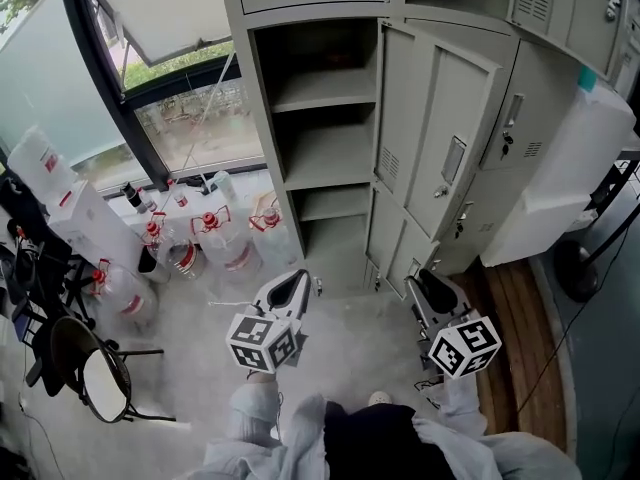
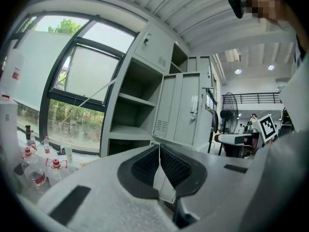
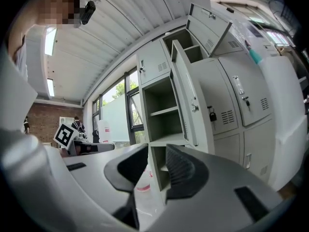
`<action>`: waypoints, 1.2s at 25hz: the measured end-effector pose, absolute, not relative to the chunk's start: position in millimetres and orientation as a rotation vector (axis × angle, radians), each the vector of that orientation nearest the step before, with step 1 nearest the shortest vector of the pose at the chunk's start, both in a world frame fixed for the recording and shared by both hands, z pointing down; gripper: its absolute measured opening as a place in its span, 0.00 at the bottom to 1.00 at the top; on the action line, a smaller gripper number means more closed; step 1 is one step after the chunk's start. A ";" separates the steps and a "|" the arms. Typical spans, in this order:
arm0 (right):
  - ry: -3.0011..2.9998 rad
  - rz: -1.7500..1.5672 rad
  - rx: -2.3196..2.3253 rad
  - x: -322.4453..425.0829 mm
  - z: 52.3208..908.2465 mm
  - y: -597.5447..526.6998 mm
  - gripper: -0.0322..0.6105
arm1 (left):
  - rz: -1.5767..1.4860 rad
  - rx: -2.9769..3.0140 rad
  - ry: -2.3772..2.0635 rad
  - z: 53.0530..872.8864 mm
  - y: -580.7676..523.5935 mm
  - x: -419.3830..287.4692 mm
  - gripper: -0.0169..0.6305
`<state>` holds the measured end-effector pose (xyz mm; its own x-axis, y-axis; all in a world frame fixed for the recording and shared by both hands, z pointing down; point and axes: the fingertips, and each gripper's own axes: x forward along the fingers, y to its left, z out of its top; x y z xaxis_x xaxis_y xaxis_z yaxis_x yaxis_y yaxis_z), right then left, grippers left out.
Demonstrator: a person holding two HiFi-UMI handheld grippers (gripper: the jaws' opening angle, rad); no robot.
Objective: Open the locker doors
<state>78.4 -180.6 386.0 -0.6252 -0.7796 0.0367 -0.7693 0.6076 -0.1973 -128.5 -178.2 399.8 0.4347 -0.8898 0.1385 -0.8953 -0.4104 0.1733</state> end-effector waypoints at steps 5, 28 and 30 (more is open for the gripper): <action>2.743 -0.299 -1.303 85.3 377.1 -175.5 0.21 | -0.016 2.472 -1.588 382.7 -169.1 -119.1 0.05; 2.738 -0.289 -1.429 170.5 393.7 -143.2 0.05 | -0.013 2.495 -1.507 408.7 -123.1 -8.8 0.05; 2.741 -0.283 -1.429 172.2 393.2 -142.6 0.05 | -0.010 2.498 -1.516 407.3 -122.1 -4.5 0.05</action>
